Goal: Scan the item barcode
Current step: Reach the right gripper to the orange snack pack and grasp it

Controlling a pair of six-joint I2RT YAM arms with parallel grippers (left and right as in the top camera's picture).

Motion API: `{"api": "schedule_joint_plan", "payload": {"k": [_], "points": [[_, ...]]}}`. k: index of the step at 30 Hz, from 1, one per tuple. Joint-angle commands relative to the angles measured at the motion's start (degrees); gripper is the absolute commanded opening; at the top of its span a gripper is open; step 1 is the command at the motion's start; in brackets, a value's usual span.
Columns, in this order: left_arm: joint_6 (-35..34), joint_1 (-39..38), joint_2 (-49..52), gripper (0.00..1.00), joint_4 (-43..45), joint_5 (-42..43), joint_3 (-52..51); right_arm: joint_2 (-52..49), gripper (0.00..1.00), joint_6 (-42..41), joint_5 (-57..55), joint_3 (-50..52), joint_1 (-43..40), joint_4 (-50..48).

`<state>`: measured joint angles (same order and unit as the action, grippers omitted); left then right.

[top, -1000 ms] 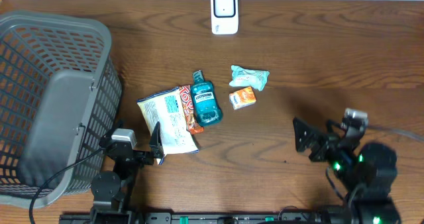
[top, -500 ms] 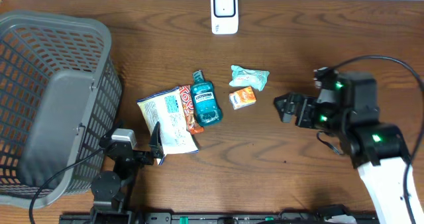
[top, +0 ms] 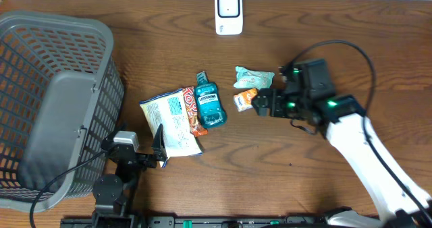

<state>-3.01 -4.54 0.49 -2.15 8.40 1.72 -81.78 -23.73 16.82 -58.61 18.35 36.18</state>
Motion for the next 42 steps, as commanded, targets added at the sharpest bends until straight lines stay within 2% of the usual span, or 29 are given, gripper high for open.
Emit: {"api": "schedule_joint_plan", "payload": {"k": [1, 3, 7, 13, 18, 22, 27, 29, 33, 36, 42], "points": [[-0.3, 0.3, -0.2, 0.98, -1.0, -0.1, -1.5, -5.2, 0.90, -1.8, -3.2, -0.6, 0.7, -3.0], [-0.3, 0.3, -0.2, 0.98, -1.0, -0.1, -1.5, -7.6, 0.86, -3.3, -2.4, -0.6, 0.2, -5.3], [-0.3, 0.3, -0.2, 0.98, -1.0, -0.1, -1.5, -12.4, 0.83, -3.5, 1.6, -0.6, -0.8, -11.2], [-0.3, 0.3, -0.2, 0.98, -1.0, -0.1, -1.5, -17.4, 0.75, -6.6, 4.5, -0.6, -0.7, -13.5], [-0.3, 0.3, -0.2, 0.98, -1.0, -0.1, -1.5, -20.1, 0.71, -15.5, 4.3, -0.6, -0.7, -13.7], [-0.3, 0.3, -0.2, 0.98, -1.0, -0.1, -1.5, -23.1, 0.64, -23.6, 4.1, -0.6, -0.6, -15.7], [-0.3, 0.3, -0.2, 0.98, -1.0, -0.1, -1.5, -27.7, 0.61, -27.7, 4.0, -0.6, -0.5, -21.2], [-0.3, 0.3, -0.2, 0.98, -1.0, -0.1, -1.5, -29.2, 0.50, -28.9, 3.9, -0.6, -0.5, -22.7], [-0.3, 0.3, -0.2, 0.98, -1.0, -0.1, -1.5, -31.6, 0.22, -29.6, 3.2, -0.6, -0.5, -22.4], [-0.3, 0.3, -0.2, 0.98, -1.0, -0.1, -1.5, -31.8, 0.01, -26.0, 3.0, -0.6, -0.4, -21.7], [-0.3, 0.3, -0.2, 0.98, -1.0, -0.1, -1.5, -31.7, 0.01, -17.4, 6.7, -0.6, -0.6, -20.6]]}}
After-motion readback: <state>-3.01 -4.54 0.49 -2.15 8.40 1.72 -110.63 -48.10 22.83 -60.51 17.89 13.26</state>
